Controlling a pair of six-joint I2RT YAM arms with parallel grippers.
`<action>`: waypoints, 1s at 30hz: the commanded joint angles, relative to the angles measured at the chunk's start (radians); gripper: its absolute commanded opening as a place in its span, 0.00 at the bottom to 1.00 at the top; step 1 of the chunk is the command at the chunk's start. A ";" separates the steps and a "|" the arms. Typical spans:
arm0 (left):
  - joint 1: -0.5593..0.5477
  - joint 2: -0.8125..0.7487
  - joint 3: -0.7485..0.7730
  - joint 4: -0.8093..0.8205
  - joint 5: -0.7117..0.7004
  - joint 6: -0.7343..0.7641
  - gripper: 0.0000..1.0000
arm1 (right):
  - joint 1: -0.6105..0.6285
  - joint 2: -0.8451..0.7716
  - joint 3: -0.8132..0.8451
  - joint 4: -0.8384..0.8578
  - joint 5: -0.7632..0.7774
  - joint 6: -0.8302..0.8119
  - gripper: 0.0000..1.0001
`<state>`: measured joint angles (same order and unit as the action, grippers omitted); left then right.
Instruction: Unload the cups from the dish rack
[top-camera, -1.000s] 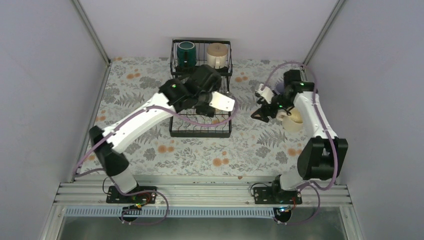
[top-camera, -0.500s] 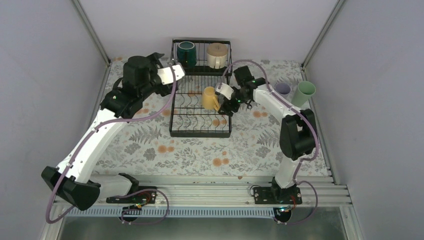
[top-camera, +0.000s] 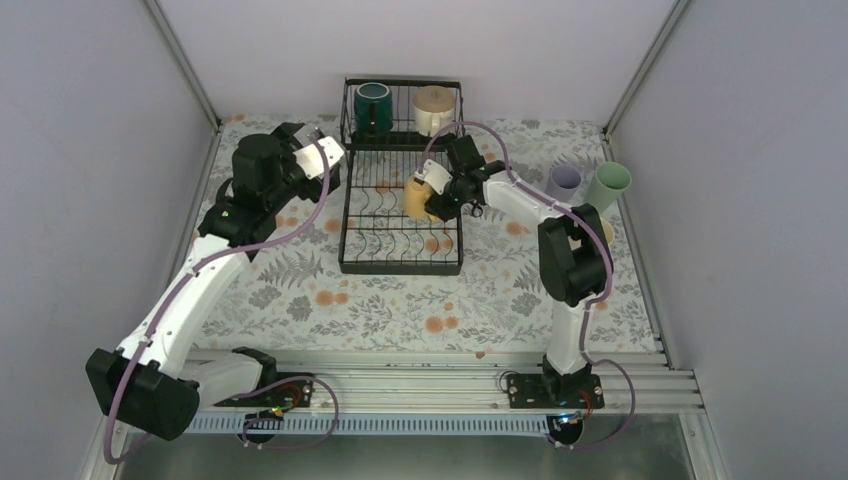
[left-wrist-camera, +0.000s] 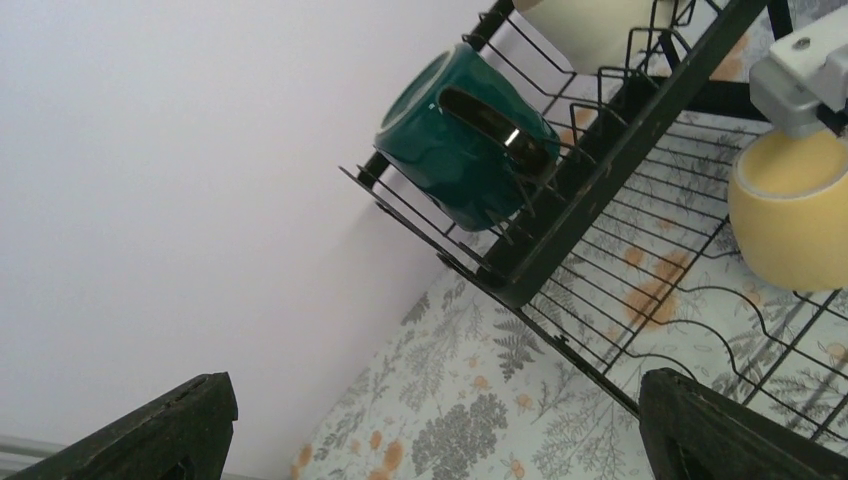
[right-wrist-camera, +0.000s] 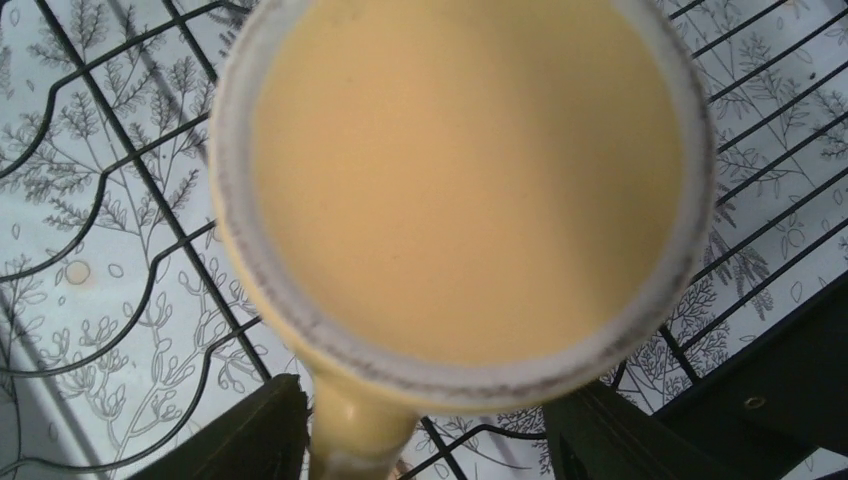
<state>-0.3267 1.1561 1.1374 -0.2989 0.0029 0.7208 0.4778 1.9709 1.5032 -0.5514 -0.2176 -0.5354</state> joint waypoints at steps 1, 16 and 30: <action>0.011 -0.033 -0.020 0.068 0.041 -0.039 1.00 | 0.009 0.033 0.033 0.031 0.018 0.027 0.54; 0.014 0.008 0.009 -0.006 0.225 -0.100 0.97 | 0.016 -0.112 -0.052 -0.029 -0.032 -0.007 0.06; 0.022 0.045 -0.031 0.342 0.889 -0.322 1.00 | -0.037 -0.546 -0.005 -0.113 -0.238 0.021 0.04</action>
<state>-0.3130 1.1763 1.1099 -0.1528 0.6296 0.5175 0.4686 1.5421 1.4014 -0.7116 -0.2897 -0.5468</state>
